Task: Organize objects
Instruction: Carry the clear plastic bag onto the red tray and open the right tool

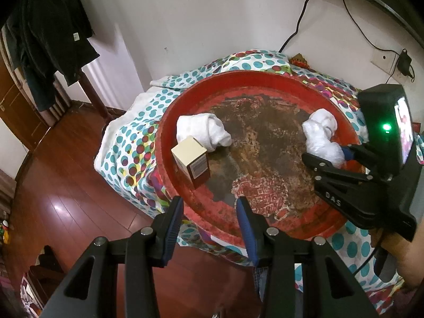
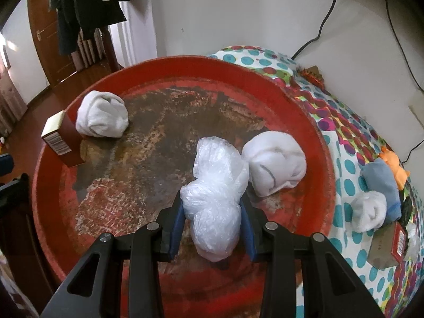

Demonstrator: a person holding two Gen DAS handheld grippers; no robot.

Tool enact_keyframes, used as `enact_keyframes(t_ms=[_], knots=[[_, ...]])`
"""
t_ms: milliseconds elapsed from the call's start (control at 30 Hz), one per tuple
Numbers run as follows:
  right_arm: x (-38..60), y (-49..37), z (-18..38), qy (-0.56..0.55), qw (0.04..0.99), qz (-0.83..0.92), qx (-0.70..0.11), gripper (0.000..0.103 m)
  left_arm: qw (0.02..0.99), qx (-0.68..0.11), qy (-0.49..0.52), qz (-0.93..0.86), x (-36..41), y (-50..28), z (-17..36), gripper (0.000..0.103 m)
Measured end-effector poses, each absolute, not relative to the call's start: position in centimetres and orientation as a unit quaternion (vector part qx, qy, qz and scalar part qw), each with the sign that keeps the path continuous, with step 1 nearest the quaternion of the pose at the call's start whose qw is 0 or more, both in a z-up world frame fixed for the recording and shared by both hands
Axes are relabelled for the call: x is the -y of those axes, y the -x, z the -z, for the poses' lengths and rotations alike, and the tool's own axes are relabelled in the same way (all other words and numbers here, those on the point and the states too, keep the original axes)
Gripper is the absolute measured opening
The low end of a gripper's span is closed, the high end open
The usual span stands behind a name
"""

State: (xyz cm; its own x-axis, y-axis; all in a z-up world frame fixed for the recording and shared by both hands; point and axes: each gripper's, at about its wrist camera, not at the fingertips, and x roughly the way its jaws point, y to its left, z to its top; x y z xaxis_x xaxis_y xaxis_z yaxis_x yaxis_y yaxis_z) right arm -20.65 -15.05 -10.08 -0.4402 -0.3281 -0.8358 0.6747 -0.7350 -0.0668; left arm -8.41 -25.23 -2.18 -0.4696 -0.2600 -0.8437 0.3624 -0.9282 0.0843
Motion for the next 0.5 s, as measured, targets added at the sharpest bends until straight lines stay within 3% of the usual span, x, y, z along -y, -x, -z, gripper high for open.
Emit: enact_keyframes(t_ms=[167, 200, 267, 500], knots=[[15.7, 20.7, 10.4, -0.433, 0.302, 0.825, -0.201, 0.039, 0.184, -0.054, -0.485, 0.853, 25.4, 8.5, 2.3, 0.042], [15.8, 20.7, 10.4, -0.431, 0.301, 0.826, -0.202, 0.041, 0.184, -0.053, -0.486, 0.853, 25.4, 8.5, 2.4, 0.042], [15.8, 20.6, 10.3, -0.431, 0.304, 0.826, -0.199, 0.055, 0.183, -0.053, -0.487, 0.852, 25.4, 8.6, 2.5, 0.042], [14.5, 19.6, 8.4, -0.41, 0.313, 0.835, -0.19, 0.065, 0.179, -0.048, -0.487, 0.854, 25.0, 8.6, 2.4, 0.042]])
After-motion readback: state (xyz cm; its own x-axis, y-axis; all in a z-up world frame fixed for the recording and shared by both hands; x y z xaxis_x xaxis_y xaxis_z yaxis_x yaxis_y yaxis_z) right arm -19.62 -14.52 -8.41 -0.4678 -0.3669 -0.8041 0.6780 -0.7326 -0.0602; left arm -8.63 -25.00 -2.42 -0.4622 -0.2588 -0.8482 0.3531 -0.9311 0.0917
